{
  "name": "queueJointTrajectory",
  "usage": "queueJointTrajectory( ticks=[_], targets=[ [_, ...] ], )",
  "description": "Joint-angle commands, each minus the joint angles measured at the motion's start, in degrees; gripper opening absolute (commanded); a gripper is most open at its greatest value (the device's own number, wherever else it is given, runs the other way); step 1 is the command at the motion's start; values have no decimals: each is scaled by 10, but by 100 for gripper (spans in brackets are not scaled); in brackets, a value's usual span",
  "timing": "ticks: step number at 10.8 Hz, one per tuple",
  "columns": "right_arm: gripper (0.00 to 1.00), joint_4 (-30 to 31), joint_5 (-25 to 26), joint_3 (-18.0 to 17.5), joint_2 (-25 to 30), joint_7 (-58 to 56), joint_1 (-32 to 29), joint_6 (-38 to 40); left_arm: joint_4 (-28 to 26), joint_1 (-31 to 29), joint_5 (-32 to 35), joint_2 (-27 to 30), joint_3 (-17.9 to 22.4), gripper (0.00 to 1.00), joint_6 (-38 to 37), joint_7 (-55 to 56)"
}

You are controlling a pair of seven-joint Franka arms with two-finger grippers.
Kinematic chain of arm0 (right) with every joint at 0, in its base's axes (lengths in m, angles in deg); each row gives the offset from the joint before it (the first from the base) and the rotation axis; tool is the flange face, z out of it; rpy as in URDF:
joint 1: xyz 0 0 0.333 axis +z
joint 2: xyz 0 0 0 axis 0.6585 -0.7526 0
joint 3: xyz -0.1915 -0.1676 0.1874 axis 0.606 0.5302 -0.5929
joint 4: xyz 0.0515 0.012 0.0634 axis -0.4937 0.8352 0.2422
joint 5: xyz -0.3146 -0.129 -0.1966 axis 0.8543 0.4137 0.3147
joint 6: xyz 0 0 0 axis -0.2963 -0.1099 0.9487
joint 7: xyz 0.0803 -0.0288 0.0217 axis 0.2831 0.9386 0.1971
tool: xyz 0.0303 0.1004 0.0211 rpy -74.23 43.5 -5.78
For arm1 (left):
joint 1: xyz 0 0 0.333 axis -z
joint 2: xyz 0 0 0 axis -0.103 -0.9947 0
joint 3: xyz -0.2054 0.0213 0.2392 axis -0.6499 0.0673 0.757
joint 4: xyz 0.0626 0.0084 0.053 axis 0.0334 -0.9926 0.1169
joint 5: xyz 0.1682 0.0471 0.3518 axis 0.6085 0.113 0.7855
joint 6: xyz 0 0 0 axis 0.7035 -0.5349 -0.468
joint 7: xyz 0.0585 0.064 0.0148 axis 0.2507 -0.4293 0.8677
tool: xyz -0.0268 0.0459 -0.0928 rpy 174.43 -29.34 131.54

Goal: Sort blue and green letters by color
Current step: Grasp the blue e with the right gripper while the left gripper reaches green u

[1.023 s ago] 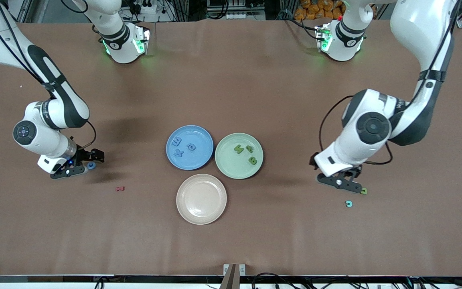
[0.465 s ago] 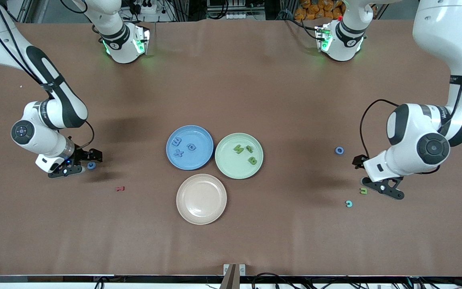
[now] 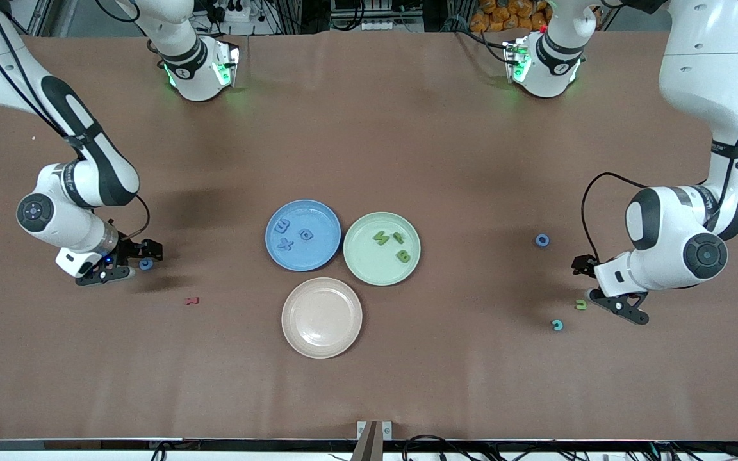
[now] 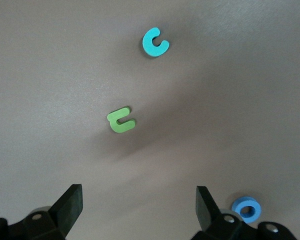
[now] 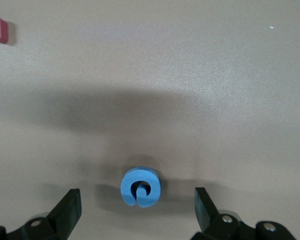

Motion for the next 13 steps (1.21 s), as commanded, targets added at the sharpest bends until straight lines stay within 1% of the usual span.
queueJointTrajectory(
  ticks=[1, 3, 4, 5, 6, 10, 11, 13],
  targets=[
    [100, -14, 21, 5, -14, 14, 3, -3, 10, 8, -17, -20, 11, 100, 13, -30],
    [100, -14, 21, 6, -14, 18, 9, -2, 21, 0, -20, -38, 12, 91, 36, -24],
    [55, -14, 33, 6, -14, 17, 10, -2, 24, -4, -35, -44, 16, 86, 48, -18],
    [1, -14, 63, 6, -14, 19, 9, -5, 25, -3, -56, -46, 24, 82, 52, -1],
    [0, -15, 73, 6, -15, 19, 8, -5, 25, -2, -64, -46, 24, 81, 53, 35],
    [0, -15, 74, 6, -15, 19, 9, -7, 31, 10, -64, -55, 24, 77, 75, 151],
    [0, -15, 73, 5, -11, 19, 11, -1, 32, 17, -63, -58, 25, 72, 81, 176],
    [0, -26, 72, 1, -10, 27, 29, 2, 34, 17, -64, -67, 24, 72, 104, 181]
  ],
)
